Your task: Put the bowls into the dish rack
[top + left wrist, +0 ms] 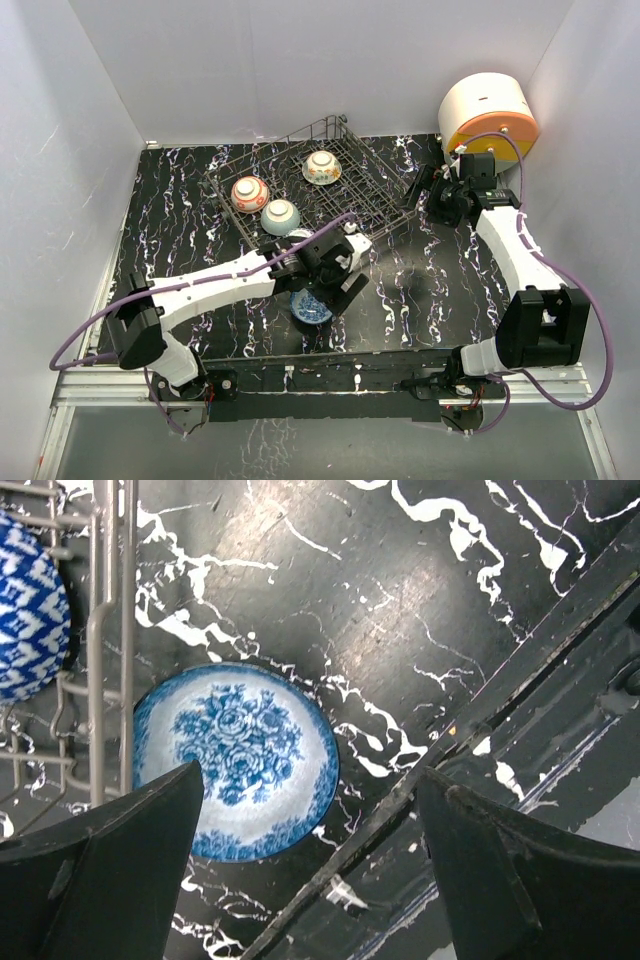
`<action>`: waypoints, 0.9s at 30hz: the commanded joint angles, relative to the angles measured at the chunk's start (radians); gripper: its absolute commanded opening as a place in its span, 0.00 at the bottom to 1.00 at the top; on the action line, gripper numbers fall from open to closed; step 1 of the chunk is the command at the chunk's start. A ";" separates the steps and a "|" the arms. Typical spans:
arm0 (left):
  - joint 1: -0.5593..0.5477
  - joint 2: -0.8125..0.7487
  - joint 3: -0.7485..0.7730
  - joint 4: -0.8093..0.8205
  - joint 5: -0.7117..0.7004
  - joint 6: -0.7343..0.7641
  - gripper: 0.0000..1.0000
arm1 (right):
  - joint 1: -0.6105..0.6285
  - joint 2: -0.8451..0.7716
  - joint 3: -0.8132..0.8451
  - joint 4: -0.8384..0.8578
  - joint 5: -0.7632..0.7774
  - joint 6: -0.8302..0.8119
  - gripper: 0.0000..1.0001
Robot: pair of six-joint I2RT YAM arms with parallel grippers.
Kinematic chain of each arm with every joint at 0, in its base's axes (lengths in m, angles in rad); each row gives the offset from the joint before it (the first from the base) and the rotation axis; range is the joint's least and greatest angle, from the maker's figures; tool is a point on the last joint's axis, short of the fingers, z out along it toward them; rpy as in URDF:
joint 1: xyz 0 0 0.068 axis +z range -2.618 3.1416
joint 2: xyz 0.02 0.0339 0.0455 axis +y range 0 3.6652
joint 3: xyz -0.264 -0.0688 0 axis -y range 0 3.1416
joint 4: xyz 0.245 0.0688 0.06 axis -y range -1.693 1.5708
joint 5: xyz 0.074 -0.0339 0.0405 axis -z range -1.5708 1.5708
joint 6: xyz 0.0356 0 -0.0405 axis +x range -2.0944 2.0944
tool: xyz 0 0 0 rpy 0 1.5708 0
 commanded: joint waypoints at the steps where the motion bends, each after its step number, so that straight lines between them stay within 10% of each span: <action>1: -0.016 0.052 -0.033 0.084 -0.019 0.021 0.84 | -0.007 -0.061 -0.017 0.046 -0.001 0.001 0.99; 27: -0.093 0.139 -0.203 0.236 -0.080 -0.071 0.46 | -0.007 -0.087 -0.053 0.037 0.011 -0.006 0.99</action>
